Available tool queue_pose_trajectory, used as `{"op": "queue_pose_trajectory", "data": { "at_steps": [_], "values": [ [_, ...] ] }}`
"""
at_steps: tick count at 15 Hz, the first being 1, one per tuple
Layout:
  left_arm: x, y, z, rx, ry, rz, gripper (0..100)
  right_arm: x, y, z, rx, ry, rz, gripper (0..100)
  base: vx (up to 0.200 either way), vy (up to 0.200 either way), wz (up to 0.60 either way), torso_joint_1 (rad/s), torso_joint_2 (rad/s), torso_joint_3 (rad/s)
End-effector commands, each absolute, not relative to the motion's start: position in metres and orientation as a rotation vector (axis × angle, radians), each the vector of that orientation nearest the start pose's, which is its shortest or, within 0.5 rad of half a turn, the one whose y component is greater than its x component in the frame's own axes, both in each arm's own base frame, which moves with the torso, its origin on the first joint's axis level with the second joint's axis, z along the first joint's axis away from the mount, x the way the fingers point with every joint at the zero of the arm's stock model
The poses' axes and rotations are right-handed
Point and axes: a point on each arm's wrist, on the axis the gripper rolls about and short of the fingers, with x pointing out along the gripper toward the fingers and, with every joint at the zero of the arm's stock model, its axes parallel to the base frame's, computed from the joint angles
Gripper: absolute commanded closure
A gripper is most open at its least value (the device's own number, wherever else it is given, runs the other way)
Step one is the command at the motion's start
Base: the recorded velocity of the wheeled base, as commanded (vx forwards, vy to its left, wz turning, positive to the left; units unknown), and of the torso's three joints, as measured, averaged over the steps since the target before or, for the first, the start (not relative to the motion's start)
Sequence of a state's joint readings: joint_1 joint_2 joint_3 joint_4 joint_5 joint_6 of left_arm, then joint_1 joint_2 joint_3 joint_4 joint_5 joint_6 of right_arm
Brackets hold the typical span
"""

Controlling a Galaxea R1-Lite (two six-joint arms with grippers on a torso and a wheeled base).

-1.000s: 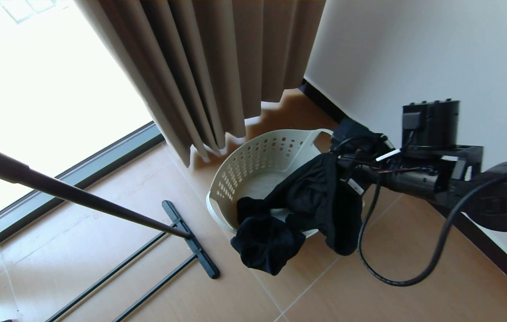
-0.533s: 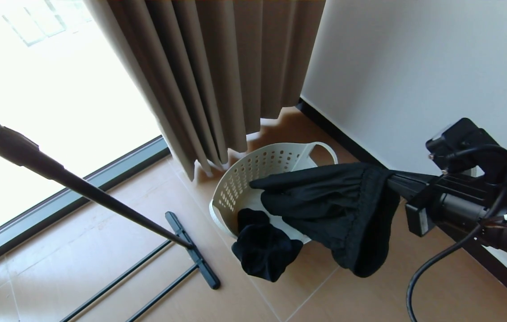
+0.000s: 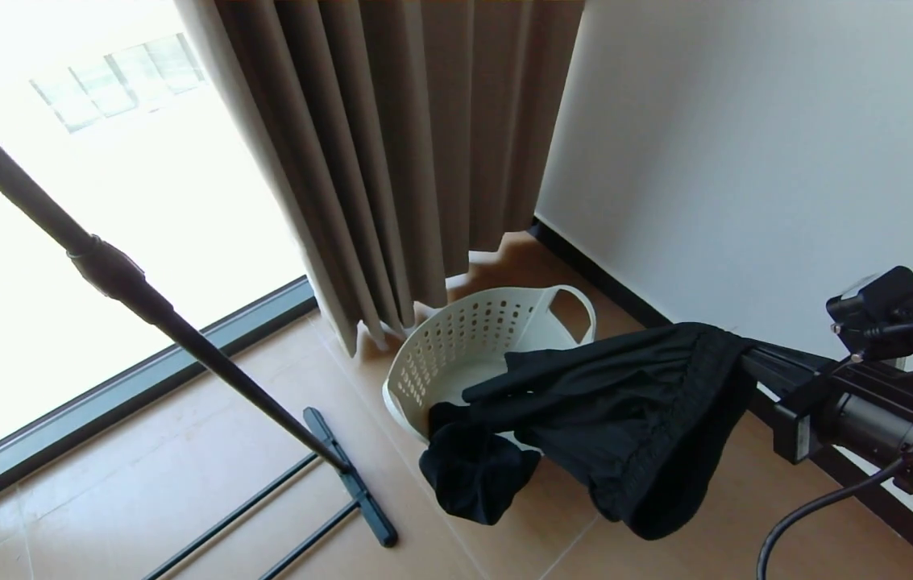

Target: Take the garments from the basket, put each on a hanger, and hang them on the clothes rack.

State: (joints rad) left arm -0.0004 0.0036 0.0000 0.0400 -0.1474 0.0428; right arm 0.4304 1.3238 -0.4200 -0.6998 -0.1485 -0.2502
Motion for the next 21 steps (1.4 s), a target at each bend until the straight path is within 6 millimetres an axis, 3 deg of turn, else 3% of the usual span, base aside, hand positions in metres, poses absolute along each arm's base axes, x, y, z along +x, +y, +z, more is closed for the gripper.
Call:
{"op": "queue_pose_trajectory", "data": {
  "at_steps": [1, 8, 21],
  "values": [
    [-0.0228, -0.0033, 0.0715, 0.040, 0.041, -0.150, 0, 0.1785, 0.0774, 0.1749, -0.312, 0.178, 0.302, 100, 0.000, 0.000, 0.00, 0.061, -0.21, 0.022],
    [-0.0228, -0.0033, 0.0715, 0.040, 0.041, -0.150, 0, 0.1758, 0.0761, 0.1693, -0.320, 0.198, 0.300, 100, 0.000, 0.000, 0.00, 0.092, -0.34, -0.046],
    [-0.0228, -0.0034, 0.0714, 0.039, 0.043, -0.151, 0, 0.1739, 0.0752, 0.1693, -0.304, 0.138, 0.295, 100, 0.000, 0.000, 0.00, 0.007, -0.01, 0.194]
  ]
}}
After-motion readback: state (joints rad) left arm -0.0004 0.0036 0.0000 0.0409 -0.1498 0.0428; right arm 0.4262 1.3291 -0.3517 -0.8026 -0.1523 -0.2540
